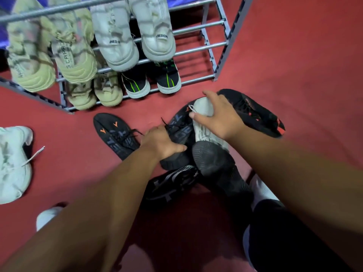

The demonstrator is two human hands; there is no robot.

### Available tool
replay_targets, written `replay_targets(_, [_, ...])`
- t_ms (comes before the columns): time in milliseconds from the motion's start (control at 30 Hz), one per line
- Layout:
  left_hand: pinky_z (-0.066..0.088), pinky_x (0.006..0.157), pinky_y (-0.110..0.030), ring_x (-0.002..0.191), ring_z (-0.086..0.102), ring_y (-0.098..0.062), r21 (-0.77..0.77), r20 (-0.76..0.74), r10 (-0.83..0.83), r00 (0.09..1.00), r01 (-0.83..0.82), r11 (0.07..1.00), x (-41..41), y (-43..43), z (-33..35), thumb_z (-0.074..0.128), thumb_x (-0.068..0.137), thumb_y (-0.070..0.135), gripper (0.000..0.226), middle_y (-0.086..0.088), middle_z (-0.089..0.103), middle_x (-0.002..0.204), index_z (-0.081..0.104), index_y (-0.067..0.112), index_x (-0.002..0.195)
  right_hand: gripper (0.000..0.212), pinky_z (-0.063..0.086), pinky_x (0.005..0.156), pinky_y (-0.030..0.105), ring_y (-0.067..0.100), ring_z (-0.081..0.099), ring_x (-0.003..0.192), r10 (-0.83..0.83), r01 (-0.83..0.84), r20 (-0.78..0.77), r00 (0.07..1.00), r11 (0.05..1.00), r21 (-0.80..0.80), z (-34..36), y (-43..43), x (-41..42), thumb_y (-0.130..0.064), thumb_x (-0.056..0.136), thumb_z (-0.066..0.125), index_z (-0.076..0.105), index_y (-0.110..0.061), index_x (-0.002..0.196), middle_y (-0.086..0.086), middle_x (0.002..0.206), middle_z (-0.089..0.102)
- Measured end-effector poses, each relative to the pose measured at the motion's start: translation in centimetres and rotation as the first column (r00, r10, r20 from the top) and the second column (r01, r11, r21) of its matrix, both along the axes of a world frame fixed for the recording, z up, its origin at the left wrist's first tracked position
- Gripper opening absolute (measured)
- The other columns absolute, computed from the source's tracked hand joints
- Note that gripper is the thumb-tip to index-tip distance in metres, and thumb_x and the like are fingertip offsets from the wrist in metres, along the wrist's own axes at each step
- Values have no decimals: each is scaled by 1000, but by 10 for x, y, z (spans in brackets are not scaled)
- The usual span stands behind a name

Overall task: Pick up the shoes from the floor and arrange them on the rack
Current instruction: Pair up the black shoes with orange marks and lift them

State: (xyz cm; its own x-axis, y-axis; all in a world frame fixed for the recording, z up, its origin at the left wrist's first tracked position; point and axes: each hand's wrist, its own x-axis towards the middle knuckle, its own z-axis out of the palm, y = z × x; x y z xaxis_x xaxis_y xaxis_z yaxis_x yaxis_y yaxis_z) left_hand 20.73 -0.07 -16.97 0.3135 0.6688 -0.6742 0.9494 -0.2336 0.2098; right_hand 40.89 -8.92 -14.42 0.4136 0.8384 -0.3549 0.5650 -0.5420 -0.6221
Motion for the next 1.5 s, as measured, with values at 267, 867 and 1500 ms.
replay_targets(267, [50,100,-46,120,44,-32,334,64,-49,997,25,942,-34,-19,18,72,68,72,93,-8,51,125,55,6,132,86,37,115,51,42,44,134,32,-2,234,972,992,-127,-1,3,-10,-51,89,71,30,-24,160,16,146,44])
replay_targets(867, [44,97,-48,118,50,-39,413,227,622,749,-653,635,-199,-68,31,72,76,73,86,-16,55,119,58,-2,117,50,43,107,49,40,50,123,315,-290,333,889,949,-125,16,55,-166,-27,91,63,56,-4,135,18,133,52])
replay_targets(1500, [46,109,-39,135,42,-34,118,14,609,793,-606,787,-215,-2,-36,80,74,67,141,-25,25,149,0,-17,154,123,27,122,46,40,30,150,417,-335,154,896,860,-384,-46,60,-266,-51,90,74,-9,-2,166,20,165,26])
